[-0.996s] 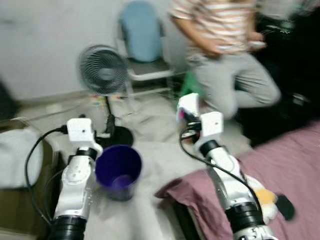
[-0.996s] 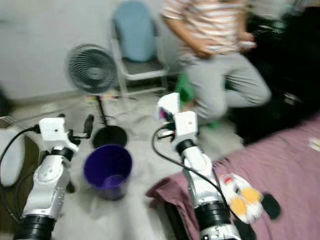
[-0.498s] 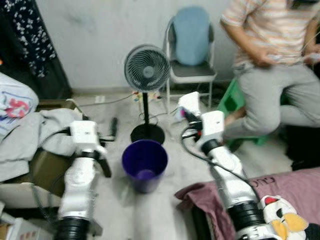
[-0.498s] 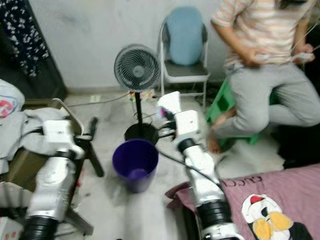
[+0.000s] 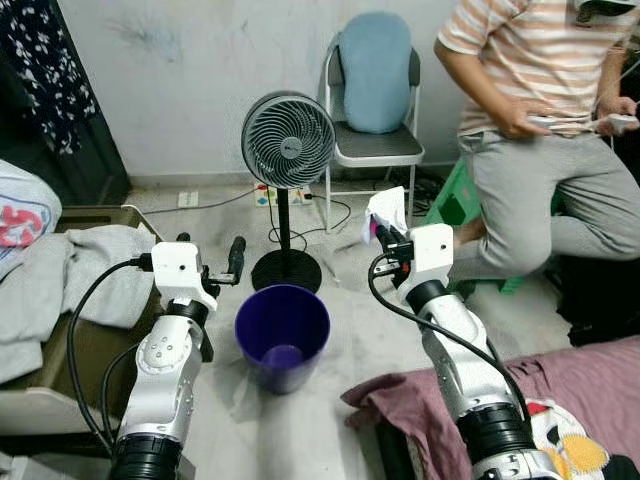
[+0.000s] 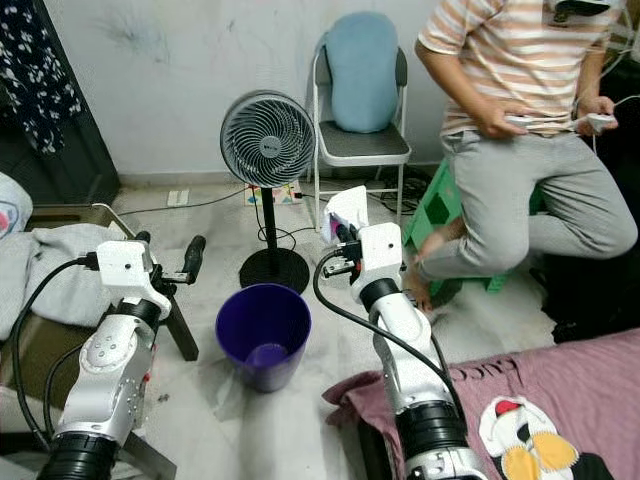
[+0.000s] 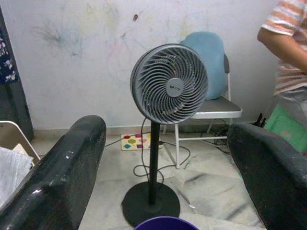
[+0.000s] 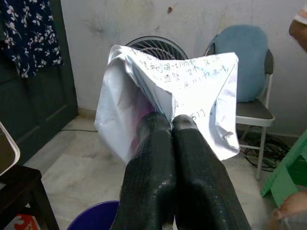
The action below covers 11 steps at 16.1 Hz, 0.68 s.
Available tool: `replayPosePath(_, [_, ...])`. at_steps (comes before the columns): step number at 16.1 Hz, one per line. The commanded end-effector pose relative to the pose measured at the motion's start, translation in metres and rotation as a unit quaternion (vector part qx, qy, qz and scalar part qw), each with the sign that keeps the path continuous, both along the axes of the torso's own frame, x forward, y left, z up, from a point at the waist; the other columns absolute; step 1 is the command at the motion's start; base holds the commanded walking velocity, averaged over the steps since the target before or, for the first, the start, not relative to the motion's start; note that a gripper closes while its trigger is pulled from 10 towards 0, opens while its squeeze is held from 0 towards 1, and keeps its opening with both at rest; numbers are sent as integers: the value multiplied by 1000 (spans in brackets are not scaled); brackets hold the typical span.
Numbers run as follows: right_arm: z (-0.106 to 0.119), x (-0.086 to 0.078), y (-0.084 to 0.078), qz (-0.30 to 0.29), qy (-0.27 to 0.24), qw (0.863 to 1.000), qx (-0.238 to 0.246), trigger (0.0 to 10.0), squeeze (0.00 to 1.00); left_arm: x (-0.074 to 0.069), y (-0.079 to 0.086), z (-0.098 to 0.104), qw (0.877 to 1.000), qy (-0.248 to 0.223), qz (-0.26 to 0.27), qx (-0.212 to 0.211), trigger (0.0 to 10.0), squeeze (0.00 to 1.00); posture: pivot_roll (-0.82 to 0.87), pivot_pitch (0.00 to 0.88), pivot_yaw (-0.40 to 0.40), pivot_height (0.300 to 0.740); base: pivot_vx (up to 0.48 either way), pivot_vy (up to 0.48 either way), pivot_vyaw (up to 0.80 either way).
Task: Clean up the room
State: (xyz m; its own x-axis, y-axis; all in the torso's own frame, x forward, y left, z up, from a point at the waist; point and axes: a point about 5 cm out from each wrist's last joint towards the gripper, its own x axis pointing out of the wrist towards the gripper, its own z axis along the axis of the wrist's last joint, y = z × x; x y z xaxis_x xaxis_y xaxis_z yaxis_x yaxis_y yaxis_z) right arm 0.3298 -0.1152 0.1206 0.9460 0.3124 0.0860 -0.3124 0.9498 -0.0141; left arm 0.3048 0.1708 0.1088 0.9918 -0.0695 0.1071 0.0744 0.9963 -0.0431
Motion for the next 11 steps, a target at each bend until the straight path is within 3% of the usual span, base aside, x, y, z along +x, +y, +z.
replayPosePath(1, [3,3,0,0,-7,1000,-4,10000,0,3,-1,3,1000,-4,-6,3,10000,0,-77,0,-28,740,292,0,0])
replayPosePath(5, [4,3,-1,0,-8,1000,-4,10000,0,3,-1,3,1000,-4,-6,2,10000,0,-78,0,-28,740,296,0,736])
replayPosePath(11, [4,3,0,1,-10,1000,-4,10000,0,4,1,1,1000,5,4,5,10000,0,-77,0,-28,740,0,0,587])
